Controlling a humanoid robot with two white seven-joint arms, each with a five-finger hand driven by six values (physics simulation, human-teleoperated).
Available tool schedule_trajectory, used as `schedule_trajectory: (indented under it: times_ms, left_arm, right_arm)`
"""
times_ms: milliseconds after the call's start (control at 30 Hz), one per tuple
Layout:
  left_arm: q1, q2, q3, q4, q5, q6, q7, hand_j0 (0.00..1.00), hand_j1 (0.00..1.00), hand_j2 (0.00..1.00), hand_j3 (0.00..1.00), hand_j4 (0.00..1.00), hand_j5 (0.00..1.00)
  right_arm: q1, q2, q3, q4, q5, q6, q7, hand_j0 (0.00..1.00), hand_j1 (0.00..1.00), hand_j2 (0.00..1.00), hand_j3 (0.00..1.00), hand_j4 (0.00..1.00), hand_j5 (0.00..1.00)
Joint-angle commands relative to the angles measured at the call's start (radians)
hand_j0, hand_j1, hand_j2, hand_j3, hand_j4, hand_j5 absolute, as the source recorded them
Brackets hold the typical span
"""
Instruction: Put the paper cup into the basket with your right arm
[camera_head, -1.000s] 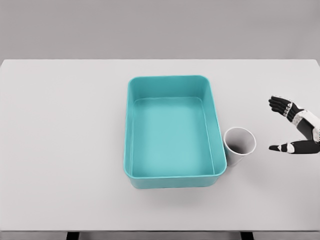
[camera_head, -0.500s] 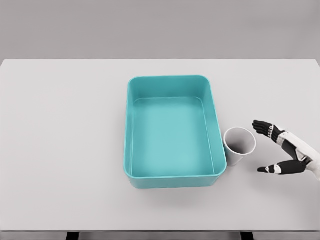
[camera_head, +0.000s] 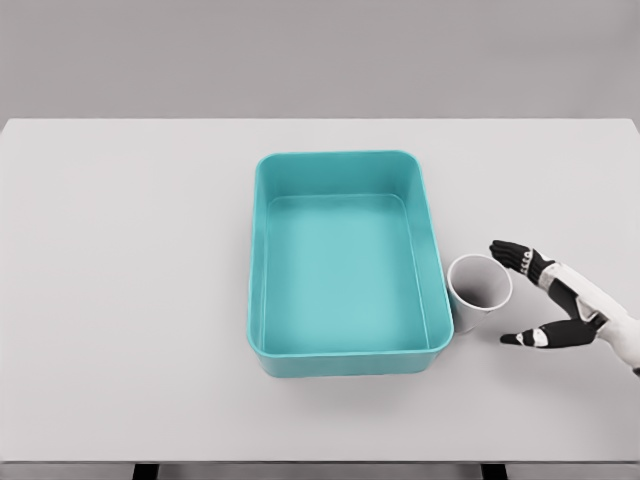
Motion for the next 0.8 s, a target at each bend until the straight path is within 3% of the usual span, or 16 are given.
schedule_trajectory:
  times_ms: [0,767]
  left_arm:
    - [0.000,0.000,0.000,0.000,0.000,0.000,0.000,1.00,1.00,1.00,1.00,1.00,1.00]
    - [0.000,0.000,0.000,0.000,0.000,0.000,0.000,1.00,1.00,1.00,1.00,1.00,1.00]
  right_arm:
    - [0.000,0.008,0.009,-0.001,-0.004,0.000,-0.001,1.00,1.00,1.00,1.00,1.00,1.00]
    - [-0.078,0.060,0.063,0.005,-0.003,0.000,-0.003,1.00,1.00,1.00,1.00,1.00,1.00]
